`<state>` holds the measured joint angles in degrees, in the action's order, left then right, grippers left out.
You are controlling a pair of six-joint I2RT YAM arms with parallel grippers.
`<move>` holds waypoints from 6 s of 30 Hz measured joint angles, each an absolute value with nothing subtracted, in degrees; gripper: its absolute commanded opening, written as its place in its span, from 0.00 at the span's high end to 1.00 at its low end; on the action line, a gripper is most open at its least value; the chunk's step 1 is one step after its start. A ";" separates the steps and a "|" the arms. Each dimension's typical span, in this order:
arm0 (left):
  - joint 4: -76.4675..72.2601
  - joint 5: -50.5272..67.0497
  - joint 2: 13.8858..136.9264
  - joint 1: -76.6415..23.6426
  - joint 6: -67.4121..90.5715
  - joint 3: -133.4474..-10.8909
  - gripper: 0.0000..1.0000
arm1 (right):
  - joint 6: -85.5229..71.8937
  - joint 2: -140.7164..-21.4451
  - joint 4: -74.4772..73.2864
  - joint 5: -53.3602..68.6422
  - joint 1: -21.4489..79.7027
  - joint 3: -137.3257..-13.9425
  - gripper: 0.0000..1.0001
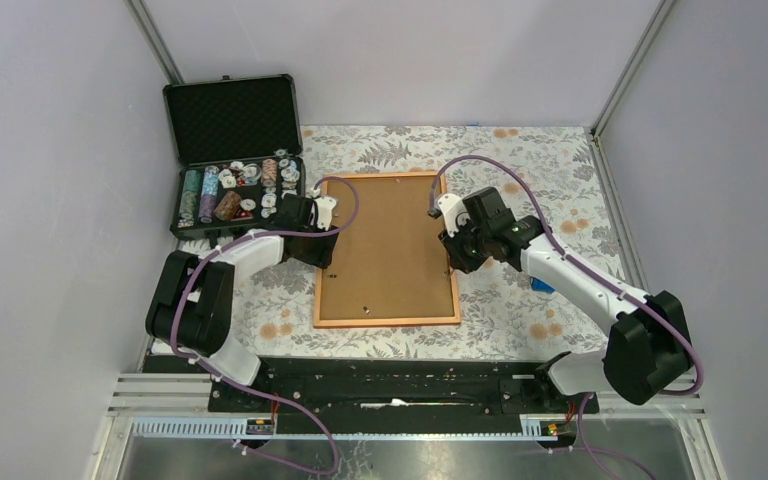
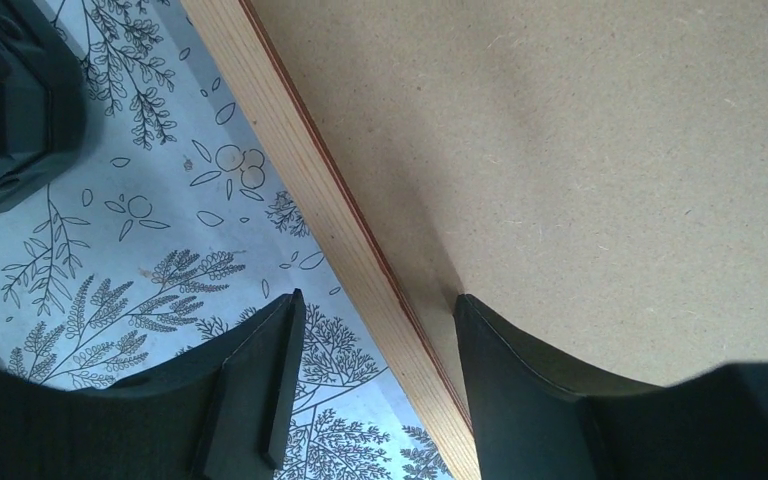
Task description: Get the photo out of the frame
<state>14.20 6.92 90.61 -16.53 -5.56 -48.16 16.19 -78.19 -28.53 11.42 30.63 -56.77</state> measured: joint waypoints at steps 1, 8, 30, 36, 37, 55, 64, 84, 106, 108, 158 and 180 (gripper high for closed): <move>14.20 7.07 90.63 -16.53 -5.58 -48.21 0.39 | 16.32 -78.19 -28.36 10.94 31.03 -56.75 1.00; 14.15 7.73 90.85 -16.53 -5.74 -48.29 0.40 | 16.86 -78.65 -26.61 7.46 32.40 -56.71 1.00; 14.02 9.91 91.02 -16.53 -6.66 -48.29 0.51 | 16.75 -81.60 -23.20 5.19 33.89 -58.33 1.00; 14.04 10.13 91.02 -16.47 -6.90 -48.29 0.52 | 16.58 -82.50 -22.20 5.48 34.04 -58.87 1.00; 14.04 10.13 91.02 -16.47 -6.96 -48.29 0.52 | 16.49 -82.56 -21.98 5.54 34.04 -58.89 1.00; 14.04 10.52 91.13 -16.21 -7.27 -48.31 0.56 | 16.23 -83.00 -20.67 6.50 34.06 -58.96 1.00; 14.15 11.05 91.96 -15.99 -8.19 -49.19 0.67 | 16.19 -82.70 -21.78 6.61 34.02 -60.97 1.00; 12.69 12.84 96.86 -20.95 -18.04 -54.04 0.84 | 17.23 -77.21 -25.15 8.71 23.94 -63.11 1.00; 18.02 11.16 103.77 -23.99 -31.81 -64.14 0.86 | 17.85 -76.99 -25.54 8.47 20.91 -62.98 1.00; 17.85 11.27 103.68 -23.99 -32.18 -63.90 0.85 | 18.04 -76.99 -25.67 8.19 20.34 -62.98 1.00; 8.64 10.68 100.53 -23.99 -28.88 -57.21 0.84 | 22.44 -85.65 -14.13 3.77 19.07 -58.83 1.00; 8.64 10.68 100.53 -23.99 -28.82 -57.21 0.85 | 19.66 -85.47 -17.08 8.60 18.85 -59.79 1.00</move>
<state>8.64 10.68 100.53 -23.99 -28.82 -57.21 19.66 -85.47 -17.08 8.60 18.85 -59.79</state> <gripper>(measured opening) 0.317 0.255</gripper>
